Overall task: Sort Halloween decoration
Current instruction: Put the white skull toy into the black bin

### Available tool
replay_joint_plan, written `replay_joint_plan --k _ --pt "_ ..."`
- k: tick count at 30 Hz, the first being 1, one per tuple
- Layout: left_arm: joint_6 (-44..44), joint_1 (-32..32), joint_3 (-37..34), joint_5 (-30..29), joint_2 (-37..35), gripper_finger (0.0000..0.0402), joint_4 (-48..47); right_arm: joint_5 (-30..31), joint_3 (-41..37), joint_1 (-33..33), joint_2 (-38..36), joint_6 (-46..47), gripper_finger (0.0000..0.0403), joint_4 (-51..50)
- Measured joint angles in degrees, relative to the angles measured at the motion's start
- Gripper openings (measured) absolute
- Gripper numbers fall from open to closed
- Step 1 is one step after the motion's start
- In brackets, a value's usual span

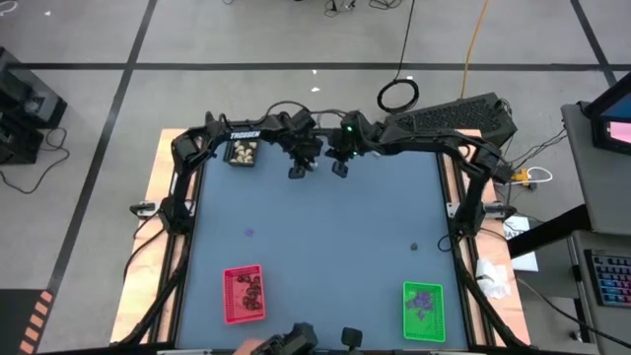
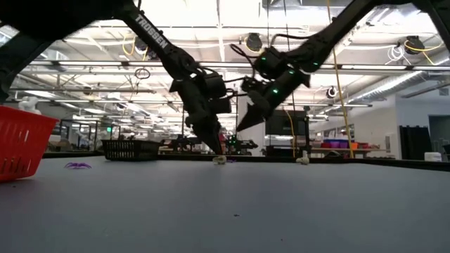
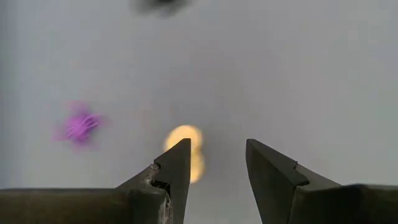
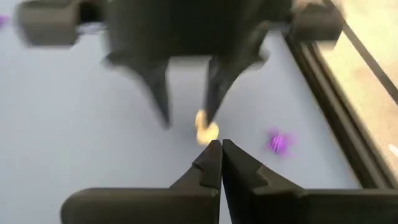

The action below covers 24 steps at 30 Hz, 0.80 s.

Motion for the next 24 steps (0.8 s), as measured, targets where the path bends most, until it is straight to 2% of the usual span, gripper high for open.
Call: replay_joint_plan --k 5,12,19,24 --pt "-5.21 1.01 -1.21 -2.78 0.00 0.0149 3.97 0.02 -12.03 -0.02 -6.25 4.08 0.0000 11.26" --pt "-5.64 0.74 -1.21 -2.87 0.33 0.0149 3.76 0.84 -24.78 1.31 -16.57 9.61 0.0000 23.22" --pt "-5.75 -0.03 -1.25 -3.89 2.14 0.0141 4.32 6.56 -29.47 3.77 -22.71 10.70 0.0000 24.87" --pt "-5.82 -0.08 -1.18 -5.69 2.42 0.0101 4.54 6.77 -29.62 4.85 -23.12 10.70 0.0000 24.91"
